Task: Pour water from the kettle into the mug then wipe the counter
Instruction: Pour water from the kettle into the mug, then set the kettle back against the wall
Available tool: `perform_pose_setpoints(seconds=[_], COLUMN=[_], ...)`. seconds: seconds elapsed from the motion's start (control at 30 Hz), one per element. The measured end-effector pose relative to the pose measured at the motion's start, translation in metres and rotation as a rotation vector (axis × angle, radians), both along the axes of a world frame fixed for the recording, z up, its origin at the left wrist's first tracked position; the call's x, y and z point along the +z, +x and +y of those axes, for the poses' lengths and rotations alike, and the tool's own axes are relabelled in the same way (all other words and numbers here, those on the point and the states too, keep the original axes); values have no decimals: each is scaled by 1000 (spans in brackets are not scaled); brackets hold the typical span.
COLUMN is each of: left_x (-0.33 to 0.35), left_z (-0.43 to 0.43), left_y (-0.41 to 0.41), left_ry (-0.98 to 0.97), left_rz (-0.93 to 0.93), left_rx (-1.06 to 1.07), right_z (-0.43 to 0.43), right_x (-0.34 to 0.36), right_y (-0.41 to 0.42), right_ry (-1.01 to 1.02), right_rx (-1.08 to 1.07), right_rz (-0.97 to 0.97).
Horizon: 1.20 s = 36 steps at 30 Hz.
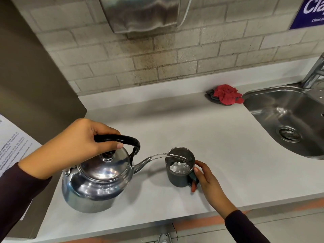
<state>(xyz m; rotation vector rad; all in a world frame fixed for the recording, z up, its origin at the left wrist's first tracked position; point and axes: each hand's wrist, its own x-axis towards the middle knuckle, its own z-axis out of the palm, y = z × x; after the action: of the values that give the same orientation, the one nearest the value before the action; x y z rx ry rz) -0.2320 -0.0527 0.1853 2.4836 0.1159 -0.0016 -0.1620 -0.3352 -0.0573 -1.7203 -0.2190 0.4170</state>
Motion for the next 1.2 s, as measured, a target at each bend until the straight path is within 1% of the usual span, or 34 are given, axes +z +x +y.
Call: perform_pose_setpoints(seconds=[0.2, 0.37, 0.47, 0.6, 0.7, 0.87, 1.2], left_x=[-26, -56, -69, -79, -85, -96, -121], left_z=[15, 24, 27, 31, 32, 31, 25], left_y=[-8, -9, -4, 15, 36, 85, 218], left_ry=[-220, -348, -421, -484, -499, -547, -645], left_rz=[-44, -111, -164, -207, -231, -254, -230], left_rx=[138, 255, 327, 358, 346, 348, 276], right_z=[1, -6, -13, -20, -22, -16, -9], right_x=[9, 18, 25, 37, 47, 61, 65], right_y=[1, 12, 19, 30, 39, 49, 68], right_ry=[14, -113, -128, -176, -218, -212, -213], right_rx=[-5, -84, -95, -124, -141, -174, -268], right_rz=[26, -33, -59, -145, -199, -251, -204])
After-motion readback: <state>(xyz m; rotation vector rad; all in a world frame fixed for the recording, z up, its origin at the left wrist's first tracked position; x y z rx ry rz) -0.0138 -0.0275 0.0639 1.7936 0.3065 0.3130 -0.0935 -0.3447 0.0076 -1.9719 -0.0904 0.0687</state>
